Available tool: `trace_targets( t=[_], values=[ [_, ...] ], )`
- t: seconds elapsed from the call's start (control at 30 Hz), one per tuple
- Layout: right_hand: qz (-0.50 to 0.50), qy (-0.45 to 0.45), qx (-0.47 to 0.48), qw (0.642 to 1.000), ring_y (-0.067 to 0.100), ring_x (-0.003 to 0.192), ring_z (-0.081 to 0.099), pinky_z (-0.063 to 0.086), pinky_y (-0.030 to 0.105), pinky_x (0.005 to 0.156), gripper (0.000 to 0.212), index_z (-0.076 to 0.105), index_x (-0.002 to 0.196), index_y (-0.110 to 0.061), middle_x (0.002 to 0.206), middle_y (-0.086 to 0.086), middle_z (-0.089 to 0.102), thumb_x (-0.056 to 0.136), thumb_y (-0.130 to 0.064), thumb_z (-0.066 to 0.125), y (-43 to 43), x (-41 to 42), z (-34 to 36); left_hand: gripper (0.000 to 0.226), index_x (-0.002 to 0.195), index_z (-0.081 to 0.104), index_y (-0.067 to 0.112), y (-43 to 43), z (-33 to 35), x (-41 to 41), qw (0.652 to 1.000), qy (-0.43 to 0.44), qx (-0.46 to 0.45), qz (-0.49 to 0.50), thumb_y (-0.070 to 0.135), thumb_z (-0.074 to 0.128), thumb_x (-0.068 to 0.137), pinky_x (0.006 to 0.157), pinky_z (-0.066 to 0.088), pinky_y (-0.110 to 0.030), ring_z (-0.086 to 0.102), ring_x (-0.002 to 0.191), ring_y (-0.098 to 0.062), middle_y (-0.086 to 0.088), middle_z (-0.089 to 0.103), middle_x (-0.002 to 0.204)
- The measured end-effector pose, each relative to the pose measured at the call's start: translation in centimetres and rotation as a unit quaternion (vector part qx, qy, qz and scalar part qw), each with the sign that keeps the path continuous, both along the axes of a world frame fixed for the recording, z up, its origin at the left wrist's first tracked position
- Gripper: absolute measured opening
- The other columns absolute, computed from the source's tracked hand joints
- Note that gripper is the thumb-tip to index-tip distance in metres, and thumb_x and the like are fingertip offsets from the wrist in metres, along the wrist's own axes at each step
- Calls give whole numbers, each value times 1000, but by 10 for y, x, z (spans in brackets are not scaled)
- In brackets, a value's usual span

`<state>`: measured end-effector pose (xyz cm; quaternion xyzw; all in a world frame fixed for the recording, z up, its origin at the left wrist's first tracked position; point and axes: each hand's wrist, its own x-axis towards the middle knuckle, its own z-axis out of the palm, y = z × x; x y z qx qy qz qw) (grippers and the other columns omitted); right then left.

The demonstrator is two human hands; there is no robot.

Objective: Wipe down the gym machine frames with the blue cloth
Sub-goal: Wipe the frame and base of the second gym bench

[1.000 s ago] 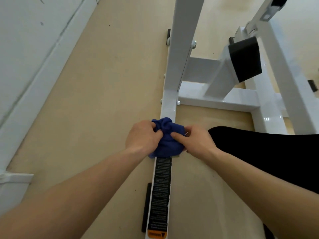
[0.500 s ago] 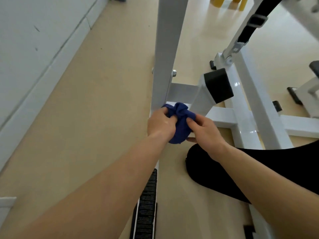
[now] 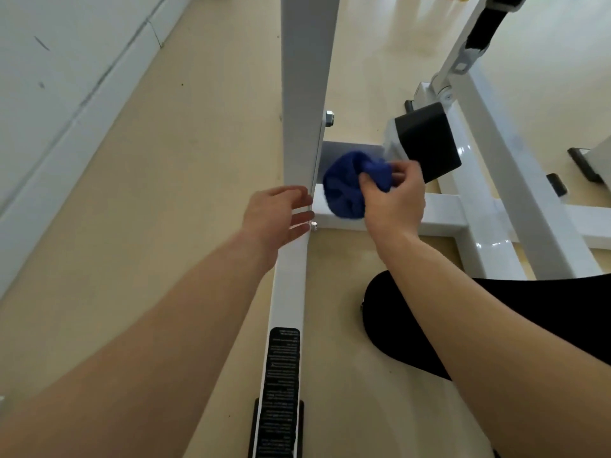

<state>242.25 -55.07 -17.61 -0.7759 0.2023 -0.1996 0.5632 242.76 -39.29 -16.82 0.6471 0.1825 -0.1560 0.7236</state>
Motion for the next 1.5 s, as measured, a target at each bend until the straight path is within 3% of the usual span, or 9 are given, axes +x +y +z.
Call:
trace_targets(
  t=[0.13, 0.3, 0.4, 0.53, 0.67, 0.97, 1.17, 1.3, 1.5],
  values=[
    [-14, -126, -141, 982, 5, 86, 53, 42, 6, 80, 31, 47, 99, -20, 102, -3, 54, 86, -24, 75, 29, 37, -15, 23, 107, 70, 11, 11, -11, 6, 998, 4, 16, 62, 11, 49, 99, 77, 59, -31, 73, 93, -24, -4, 75, 102],
    [42, -177, -297, 937, 25, 114, 52, 54, 36, 93, 43, 53, 130, -7, 130, 15, 47, 92, -26, 61, 33, 46, -62, 24, 101, 71, 11, 28, -37, -2, 993, 39, 54, 94, 8, 48, 98, 71, 58, -31, 73, 90, -24, -6, 75, 99],
    [110, -170, -507, 838, 35, 127, 47, 47, 42, 100, 59, 33, 149, -6, 148, 19, 32, 97, -30, 50, 7, 37, -89, 24, 99, 71, 11, 36, -44, -1, 993, 44, 74, 83, 9, 47, 98, 74, 58, -32, 72, 92, -25, -7, 75, 99],
    [80, -245, -677, 690, 31, 120, 45, 43, 45, 102, 50, 45, 146, -10, 143, 17, 36, 102, -32, 52, -29, 58, -92, 23, 95, 71, 12, 43, -45, 9, 992, 36, 88, 83, 11, 48, 98, 67, 56, -32, 73, 91, -25, -5, 75, 96],
    [107, -267, -722, 629, 38, 138, 41, 39, 45, 112, 48, 41, 149, -8, 151, 22, 40, 102, -16, 52, -44, 71, -86, 24, 94, 71, 12, 43, -44, 10, 991, 32, 94, 85, 11, 48, 98, 69, 57, -32, 73, 89, -25, -6, 75, 98],
    [193, -298, -813, 462, 33, 135, 49, 43, 48, 108, 35, 56, 138, -6, 145, 19, 50, 104, -5, 45, -72, 75, -70, 23, 100, 70, 11, 48, -42, -2, 991, 39, 115, 51, 14, 47, 99, 72, 57, -33, 72, 90, -25, -6, 74, 101],
    [54, -253, -828, 497, 38, 136, 46, 25, 52, 118, 38, 47, 143, -3, 145, 24, 48, 107, -10, 40, -73, 64, -55, 22, 101, 70, 11, 59, -40, -11, 990, 54, 124, 32, 15, 48, 99, 78, 58, -36, 72, 90, -26, -6, 74, 103],
    [37, -241, -815, 526, 38, 136, 46, 27, 51, 118, 39, 48, 144, -5, 145, 24, 48, 106, -11, 43, -68, 59, -68, 21, 100, 69, 11, 62, -37, -14, 990, 53, 124, 35, 16, 48, 99, 77, 58, -35, 72, 91, -26, -7, 74, 103],
    [52, -216, -824, 521, 39, 137, 45, 23, 52, 119, 40, 46, 145, -5, 146, 24, 46, 105, -11, 42, -71, 53, -66, 19, 108, 65, 12, 55, -30, -31, 992, 57, 112, 13, 19, 50, 100, 74, 58, -36, 71, 87, -23, -6, 72, 104]
  ],
)
